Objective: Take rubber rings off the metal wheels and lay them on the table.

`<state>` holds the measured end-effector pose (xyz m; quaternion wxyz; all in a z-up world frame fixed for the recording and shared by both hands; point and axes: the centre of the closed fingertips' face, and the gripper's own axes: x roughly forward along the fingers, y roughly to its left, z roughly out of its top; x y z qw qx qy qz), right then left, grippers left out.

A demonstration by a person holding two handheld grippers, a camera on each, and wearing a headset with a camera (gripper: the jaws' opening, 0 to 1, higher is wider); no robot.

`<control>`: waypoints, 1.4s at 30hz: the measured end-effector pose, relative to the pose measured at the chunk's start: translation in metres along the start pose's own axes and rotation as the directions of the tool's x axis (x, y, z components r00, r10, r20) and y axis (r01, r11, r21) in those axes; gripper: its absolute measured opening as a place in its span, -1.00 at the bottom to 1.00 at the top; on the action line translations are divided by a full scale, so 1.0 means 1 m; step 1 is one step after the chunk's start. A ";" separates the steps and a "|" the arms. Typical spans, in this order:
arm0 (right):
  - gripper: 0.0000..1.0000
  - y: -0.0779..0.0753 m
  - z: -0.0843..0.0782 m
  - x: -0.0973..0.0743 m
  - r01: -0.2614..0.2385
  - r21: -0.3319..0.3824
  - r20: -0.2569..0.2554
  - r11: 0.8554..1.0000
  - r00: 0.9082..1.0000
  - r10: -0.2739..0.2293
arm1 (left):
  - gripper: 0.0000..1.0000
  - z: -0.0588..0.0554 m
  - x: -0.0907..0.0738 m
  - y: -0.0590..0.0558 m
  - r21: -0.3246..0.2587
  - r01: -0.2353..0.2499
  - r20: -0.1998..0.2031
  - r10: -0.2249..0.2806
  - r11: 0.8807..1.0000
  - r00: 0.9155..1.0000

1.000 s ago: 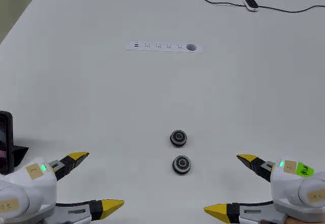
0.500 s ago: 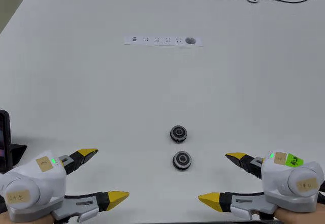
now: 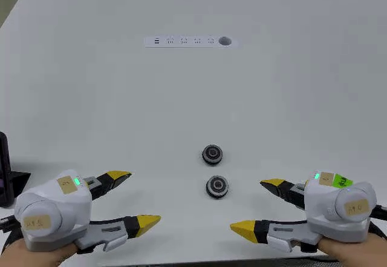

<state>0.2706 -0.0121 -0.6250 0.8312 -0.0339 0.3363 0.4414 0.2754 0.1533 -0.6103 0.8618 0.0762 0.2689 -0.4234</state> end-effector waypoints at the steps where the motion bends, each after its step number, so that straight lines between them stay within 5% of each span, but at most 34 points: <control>1: 0.35 0.000 0.000 0.001 0.000 0.005 0.002 1.000 1.000 0.000 | 0.17 0.000 0.002 0.000 0.004 0.005 -0.003 -0.005 1.000 1.000; 26: 0.14 -0.004 0.005 0.021 -0.034 0.128 0.037 0.991 0.999 0.029 | -0.33 0.027 0.049 -0.022 0.100 0.123 -0.033 -0.120 0.987 0.992; 42: 0.03 -0.005 0.006 0.029 -0.071 0.257 0.075 0.964 0.996 0.054 | -0.63 0.038 0.080 -0.036 0.182 0.176 -0.080 -0.164 0.967 0.983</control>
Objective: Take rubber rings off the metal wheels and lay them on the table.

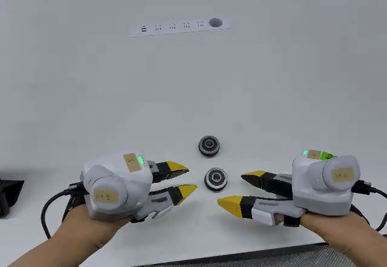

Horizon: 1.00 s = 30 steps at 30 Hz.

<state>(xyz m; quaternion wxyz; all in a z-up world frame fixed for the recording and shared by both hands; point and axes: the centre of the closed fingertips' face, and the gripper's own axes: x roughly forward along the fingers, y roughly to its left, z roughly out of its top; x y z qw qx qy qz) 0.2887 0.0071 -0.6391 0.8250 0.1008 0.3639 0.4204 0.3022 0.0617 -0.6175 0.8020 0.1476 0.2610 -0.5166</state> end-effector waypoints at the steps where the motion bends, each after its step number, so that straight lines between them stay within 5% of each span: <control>1: 0.03 0.000 0.000 0.001 -0.001 0.004 0.001 1.000 1.000 0.001 | -0.63 0.001 0.001 0.000 0.002 0.003 -0.001 -0.003 1.000 1.000; 20: 0.02 0.003 0.004 0.009 -0.028 0.024 0.026 0.999 0.999 0.028 | -0.70 0.008 0.038 -0.009 0.139 0.077 -0.084 -0.066 0.987 0.994; 30: 0.03 0.002 0.003 0.012 -0.034 0.034 0.029 0.999 0.999 0.033 | -0.71 0.005 0.051 -0.009 0.159 0.092 -0.132 -0.071 0.983 0.989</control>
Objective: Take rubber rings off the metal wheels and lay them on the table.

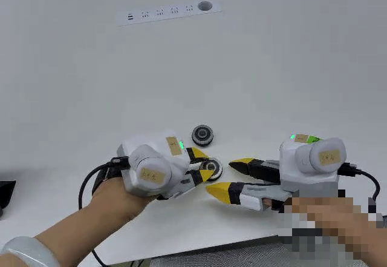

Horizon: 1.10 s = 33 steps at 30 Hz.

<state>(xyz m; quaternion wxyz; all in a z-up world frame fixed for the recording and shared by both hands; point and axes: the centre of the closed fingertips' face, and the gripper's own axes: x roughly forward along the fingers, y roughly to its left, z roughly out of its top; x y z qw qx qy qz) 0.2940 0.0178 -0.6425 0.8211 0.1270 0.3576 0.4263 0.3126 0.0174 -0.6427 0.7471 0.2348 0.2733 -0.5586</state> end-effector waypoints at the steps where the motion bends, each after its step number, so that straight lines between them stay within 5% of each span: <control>1: 0.03 0.000 0.000 0.000 -0.001 0.001 0.001 1.000 1.000 0.001 | -0.71 0.000 0.001 0.000 0.002 0.000 -0.002 0.000 1.000 1.000; 16: 0.03 -0.001 0.001 0.004 -0.006 0.027 0.019 1.000 1.000 0.005 | -0.71 -0.008 0.009 -0.003 0.025 0.040 -0.068 -0.039 0.999 0.997; 33: 0.04 0.004 0.009 0.007 -0.072 0.075 0.041 0.995 0.997 0.070 | -0.73 -0.009 0.009 -0.002 -0.017 0.045 -0.051 -0.045 0.999 0.998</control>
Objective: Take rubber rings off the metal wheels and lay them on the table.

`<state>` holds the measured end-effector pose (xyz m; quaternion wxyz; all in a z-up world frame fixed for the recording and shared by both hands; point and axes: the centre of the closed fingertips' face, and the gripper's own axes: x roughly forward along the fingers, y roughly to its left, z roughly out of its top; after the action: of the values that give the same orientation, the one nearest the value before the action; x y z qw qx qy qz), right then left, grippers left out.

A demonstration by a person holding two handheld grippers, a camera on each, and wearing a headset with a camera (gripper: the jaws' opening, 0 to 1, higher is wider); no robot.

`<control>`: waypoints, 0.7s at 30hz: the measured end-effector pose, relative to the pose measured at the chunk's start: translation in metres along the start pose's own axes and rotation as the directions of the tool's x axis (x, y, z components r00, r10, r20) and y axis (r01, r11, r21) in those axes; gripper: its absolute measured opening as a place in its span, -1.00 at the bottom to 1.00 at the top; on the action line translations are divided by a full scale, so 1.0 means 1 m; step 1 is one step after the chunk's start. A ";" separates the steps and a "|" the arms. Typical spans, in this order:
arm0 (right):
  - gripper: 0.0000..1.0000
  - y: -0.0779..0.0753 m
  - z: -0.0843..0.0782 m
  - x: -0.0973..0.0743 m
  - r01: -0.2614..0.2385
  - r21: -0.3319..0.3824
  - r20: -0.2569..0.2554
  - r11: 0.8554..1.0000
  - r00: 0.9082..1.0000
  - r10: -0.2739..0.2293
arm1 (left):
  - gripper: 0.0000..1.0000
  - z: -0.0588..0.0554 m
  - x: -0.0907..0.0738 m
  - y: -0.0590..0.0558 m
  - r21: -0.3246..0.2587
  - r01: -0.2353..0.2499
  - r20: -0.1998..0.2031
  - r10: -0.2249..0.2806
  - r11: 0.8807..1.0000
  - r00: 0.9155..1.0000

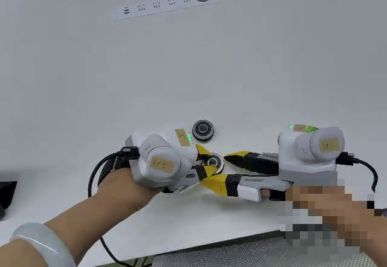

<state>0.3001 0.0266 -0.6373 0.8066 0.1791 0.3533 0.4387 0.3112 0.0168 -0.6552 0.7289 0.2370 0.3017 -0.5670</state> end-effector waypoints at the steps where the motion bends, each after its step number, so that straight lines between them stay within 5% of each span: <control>1: 0.04 0.001 0.001 -0.001 -0.007 0.008 0.003 1.000 1.000 0.007 | -0.73 0.000 0.000 0.000 -0.002 0.000 0.002 0.000 1.000 1.000; 11: -0.08 -0.004 -0.003 -0.007 -0.015 0.066 0.010 0.998 1.000 0.015 | -0.74 0.000 0.000 0.000 -0.013 -0.003 0.012 0.003 1.000 1.000; 16: -0.13 -0.013 0.007 -0.012 0.003 0.126 0.060 0.992 0.998 -0.011 | -0.74 0.000 -0.001 0.000 -0.014 -0.003 0.015 0.003 1.000 1.000; 21: -0.14 -0.016 0.011 -0.005 0.005 0.142 0.058 0.990 0.998 -0.013 | -0.73 0.000 -0.001 0.000 -0.016 -0.004 0.020 0.005 1.000 1.000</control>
<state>0.3154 0.0136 -0.6372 0.8039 0.2472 0.3603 0.4035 0.3110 0.0174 -0.6543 0.7350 0.2263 0.2986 -0.5652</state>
